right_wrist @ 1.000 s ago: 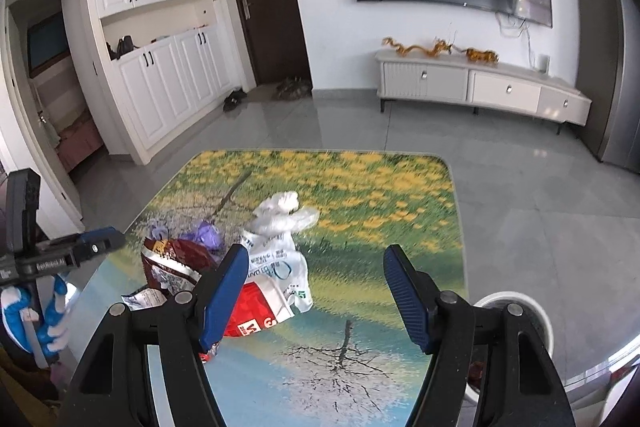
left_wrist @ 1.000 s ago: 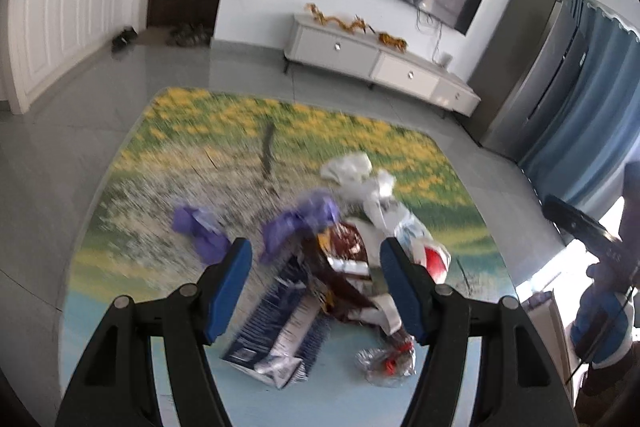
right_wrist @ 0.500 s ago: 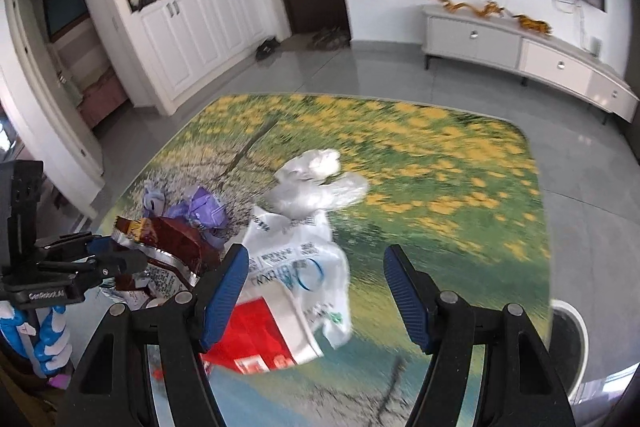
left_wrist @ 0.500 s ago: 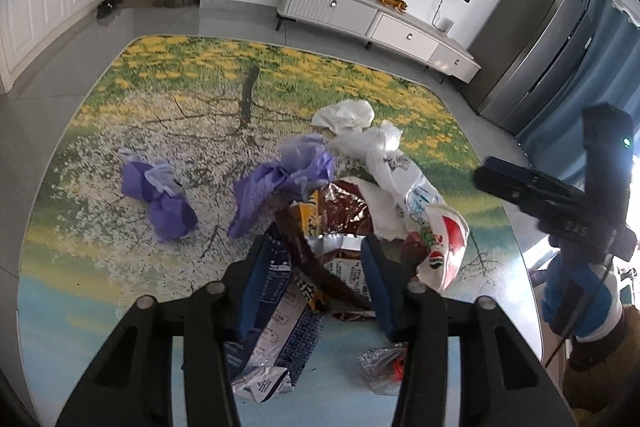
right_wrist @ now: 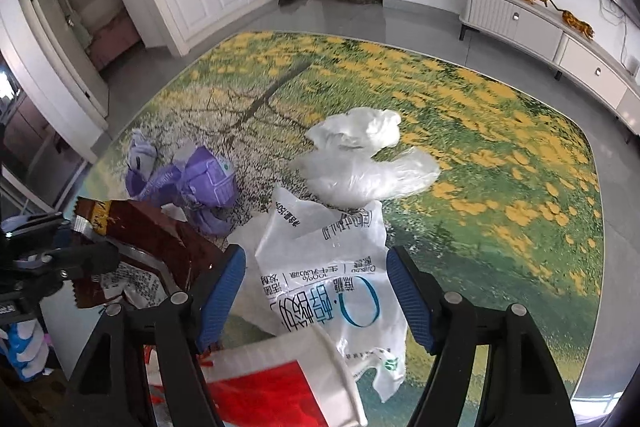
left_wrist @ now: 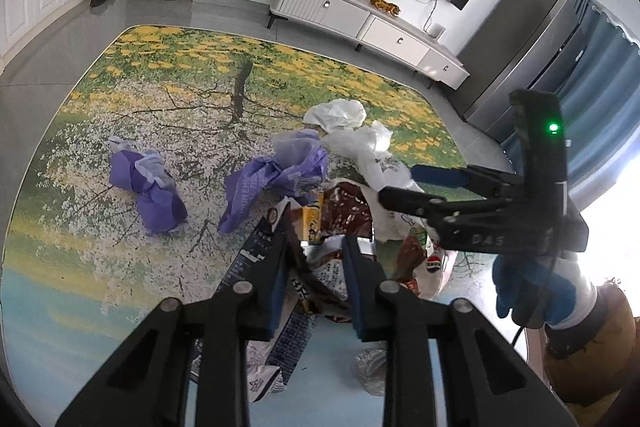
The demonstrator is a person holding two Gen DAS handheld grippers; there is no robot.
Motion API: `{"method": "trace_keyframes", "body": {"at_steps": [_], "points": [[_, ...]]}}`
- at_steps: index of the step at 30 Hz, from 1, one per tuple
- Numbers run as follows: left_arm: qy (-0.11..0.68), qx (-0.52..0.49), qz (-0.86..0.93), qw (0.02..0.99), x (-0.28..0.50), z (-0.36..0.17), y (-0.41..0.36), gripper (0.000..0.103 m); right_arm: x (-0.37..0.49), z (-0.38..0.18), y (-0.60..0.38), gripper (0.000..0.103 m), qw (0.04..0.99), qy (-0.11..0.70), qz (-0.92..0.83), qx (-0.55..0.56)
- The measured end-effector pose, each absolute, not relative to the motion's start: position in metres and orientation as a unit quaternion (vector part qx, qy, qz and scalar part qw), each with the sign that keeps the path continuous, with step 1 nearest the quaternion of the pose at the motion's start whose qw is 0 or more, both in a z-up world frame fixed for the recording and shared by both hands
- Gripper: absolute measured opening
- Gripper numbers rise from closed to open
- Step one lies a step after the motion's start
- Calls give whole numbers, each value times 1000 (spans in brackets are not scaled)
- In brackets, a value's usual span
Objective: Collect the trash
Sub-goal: 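Grasp the brown wrapper with the left gripper while the right grasps the white plastic bag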
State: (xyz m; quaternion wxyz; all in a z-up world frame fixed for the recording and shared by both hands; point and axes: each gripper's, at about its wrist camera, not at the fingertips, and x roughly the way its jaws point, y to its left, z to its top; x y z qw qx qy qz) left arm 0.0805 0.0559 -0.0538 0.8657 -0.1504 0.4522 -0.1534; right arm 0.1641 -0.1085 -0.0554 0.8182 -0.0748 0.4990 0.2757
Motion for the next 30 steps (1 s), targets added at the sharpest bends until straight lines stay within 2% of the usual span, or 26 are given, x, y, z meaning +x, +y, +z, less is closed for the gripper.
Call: {"method": "trace_keyframes", "body": {"at_steps": [2, 4, 10, 18, 30], "points": [[448, -152, -155, 867, 79, -52, 56, 19, 165, -58, -106, 71, 818, 500, 273, -80], [443, -152, -157, 869, 76, -49, 56, 14, 167, -59, -108, 63, 817, 503, 273, -78], [431, -154, -158, 875, 69, -42, 56, 11, 160, -50, -110, 41, 822, 492, 276, -80], [415, -152, -154, 884, 56, -29, 56, 11, 142, -29, -121, 34, 839, 466, 270, -76], [354, -129, -137, 916, 32, 23, 68, 11, 95, 47, -140, 34, 883, 377, 275, -47]]}}
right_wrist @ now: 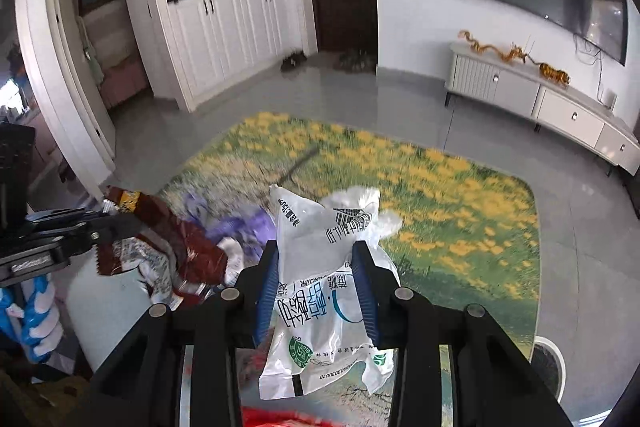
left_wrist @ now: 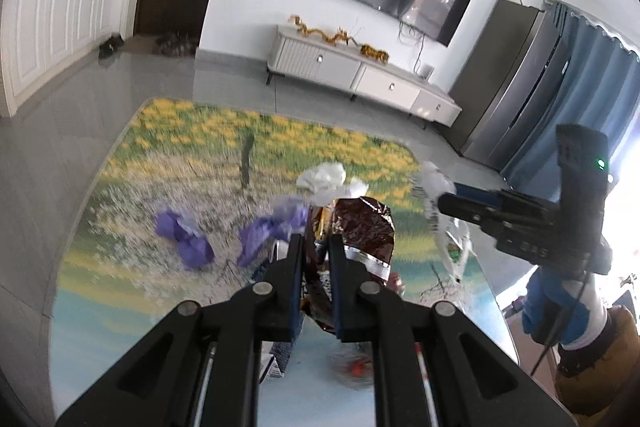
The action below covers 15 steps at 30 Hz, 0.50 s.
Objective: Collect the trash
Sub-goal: 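Grasp the brown wrapper with the left gripper while the right grasps the white plastic bag, then carry both items to the white bin and open both grippers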
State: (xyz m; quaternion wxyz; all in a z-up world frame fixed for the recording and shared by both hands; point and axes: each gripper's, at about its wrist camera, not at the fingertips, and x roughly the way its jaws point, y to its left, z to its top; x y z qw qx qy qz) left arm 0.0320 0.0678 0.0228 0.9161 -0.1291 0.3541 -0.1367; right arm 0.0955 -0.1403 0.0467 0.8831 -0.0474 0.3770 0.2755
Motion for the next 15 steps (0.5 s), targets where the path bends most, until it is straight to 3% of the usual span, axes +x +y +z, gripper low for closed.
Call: {"method": "trace_keyframes", "body": {"at_steps": [15], "points": [[322, -106, -163, 927, 29, 78, 29, 11, 44, 108, -212, 34, 924, 287, 253, 4]]}}
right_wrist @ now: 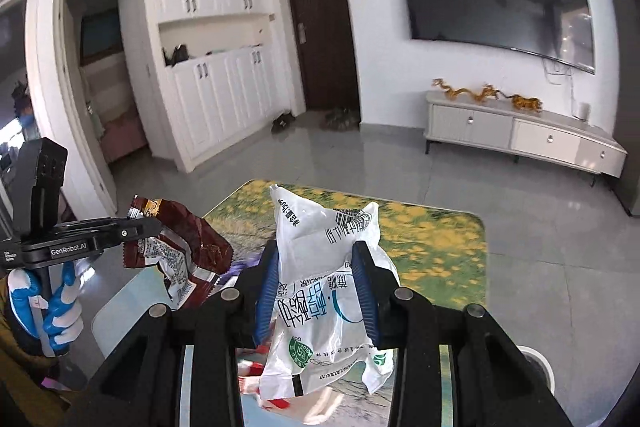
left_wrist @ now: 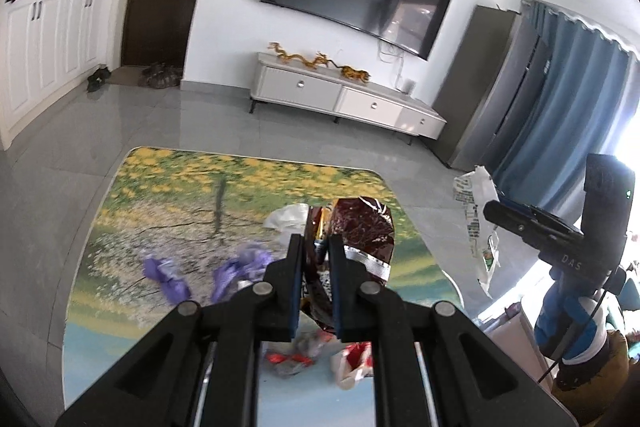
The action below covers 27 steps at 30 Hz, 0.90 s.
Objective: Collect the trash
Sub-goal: 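Carry both items to the white bin and open both grippers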
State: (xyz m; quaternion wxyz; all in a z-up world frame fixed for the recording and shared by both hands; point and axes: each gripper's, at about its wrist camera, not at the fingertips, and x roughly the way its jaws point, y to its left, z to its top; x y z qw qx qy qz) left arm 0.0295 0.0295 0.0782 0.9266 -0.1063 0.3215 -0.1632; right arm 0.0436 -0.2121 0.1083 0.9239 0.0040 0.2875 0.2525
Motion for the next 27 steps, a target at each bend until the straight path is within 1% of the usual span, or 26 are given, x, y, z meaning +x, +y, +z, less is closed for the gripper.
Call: {"method": "trace_keyframes", "body": {"at_steps": [7, 13, 20, 27], "points": [[345, -76, -210, 912, 57, 84, -41, 11, 37, 96, -287, 34, 940, 276, 197, 47], [370, -31, -259, 892, 88, 77, -135, 11, 33, 69, -367, 34, 946, 287, 119, 91], [406, 8, -299, 863, 127, 46, -255, 11, 33, 37, -441, 35, 942, 310, 43, 118], [444, 22, -306, 842, 163, -1, -341, 12, 46, -2, -489, 37, 931, 335, 6, 146]]}}
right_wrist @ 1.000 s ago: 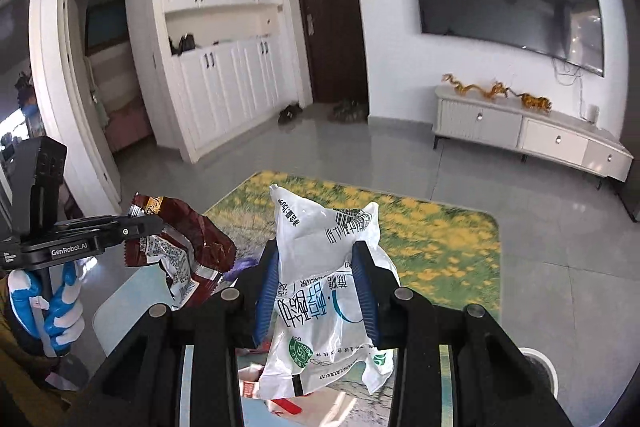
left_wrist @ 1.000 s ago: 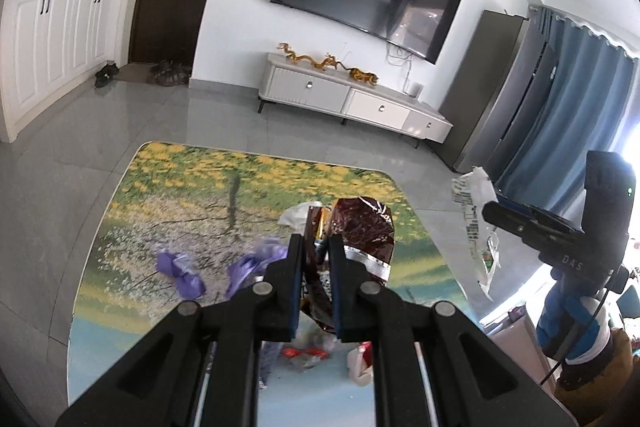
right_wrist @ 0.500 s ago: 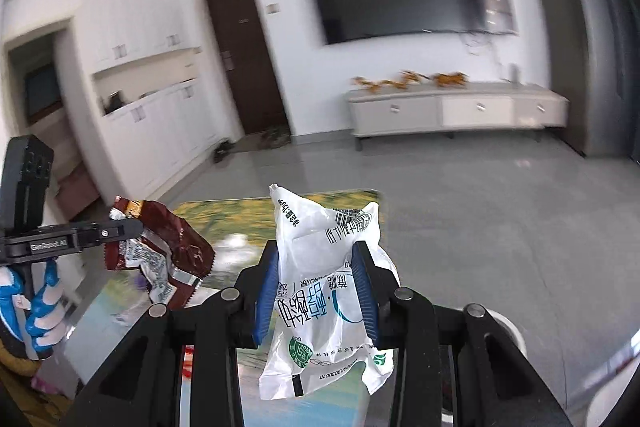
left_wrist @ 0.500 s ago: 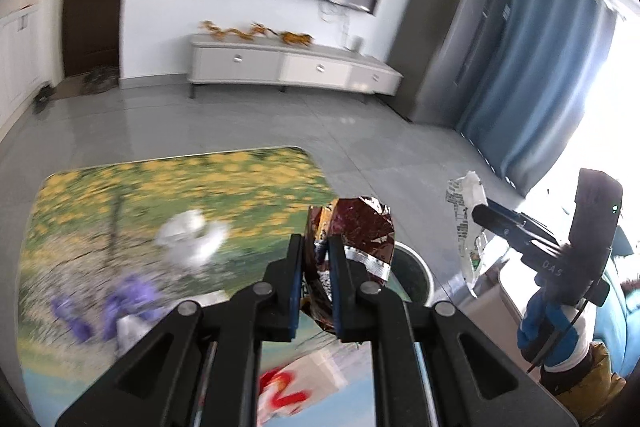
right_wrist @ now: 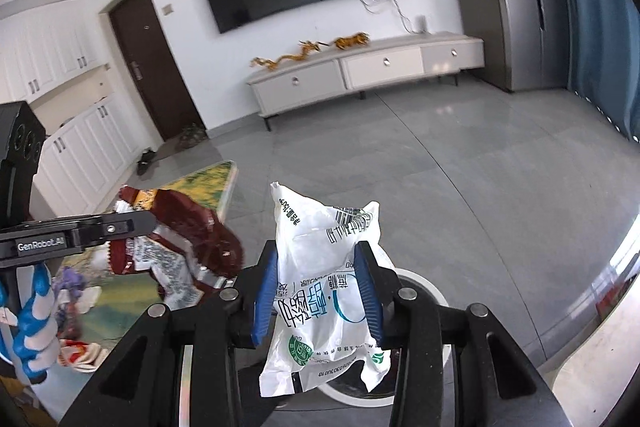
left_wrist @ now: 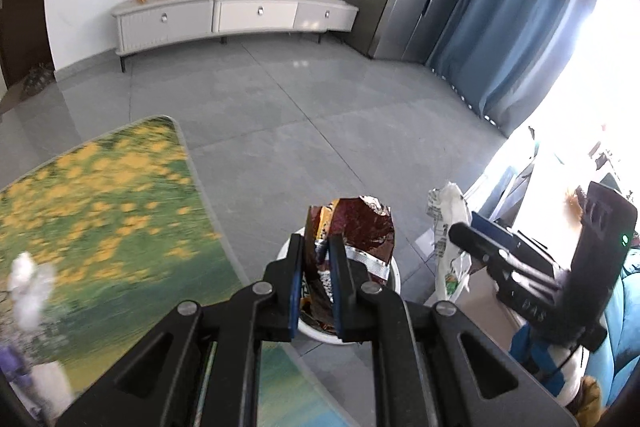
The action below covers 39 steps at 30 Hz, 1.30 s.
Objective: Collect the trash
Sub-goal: 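Carry both items to the white bin and open both grippers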
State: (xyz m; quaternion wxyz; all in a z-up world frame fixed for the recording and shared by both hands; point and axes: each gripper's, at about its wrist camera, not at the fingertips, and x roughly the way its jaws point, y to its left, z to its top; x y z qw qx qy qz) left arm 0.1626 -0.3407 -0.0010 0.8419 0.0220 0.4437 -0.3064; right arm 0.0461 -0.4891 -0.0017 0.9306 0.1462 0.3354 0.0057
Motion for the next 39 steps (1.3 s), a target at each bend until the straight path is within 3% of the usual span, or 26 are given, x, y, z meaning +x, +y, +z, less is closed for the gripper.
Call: {"method": "trace_keyframes", "body": {"at_steps": [6, 10, 13, 22, 31, 39], "points": [[480, 18, -290, 828, 189, -48, -385, 14, 61, -34, -520, 39, 920, 353, -17, 167], [512, -7, -295, 807, 201, -75, -398, 36, 69, -49, -530, 44, 913, 367, -29, 173], [513, -13, -302, 804, 200, -78, -398, 44, 70, -54, -532, 52, 911, 372, -37, 174], [475, 3, -305, 825, 178, -47, -380, 44, 64, -36, -530, 55, 913, 364, -45, 180], [392, -22, -298, 870, 139, 17, -329, 44, 39, 29, -507, 65, 936, 315, -48, 151], [345, -11, -298, 890, 105, 65, -265, 44, 20, 86, -456, 66, 958, 267, -18, 105]]}}
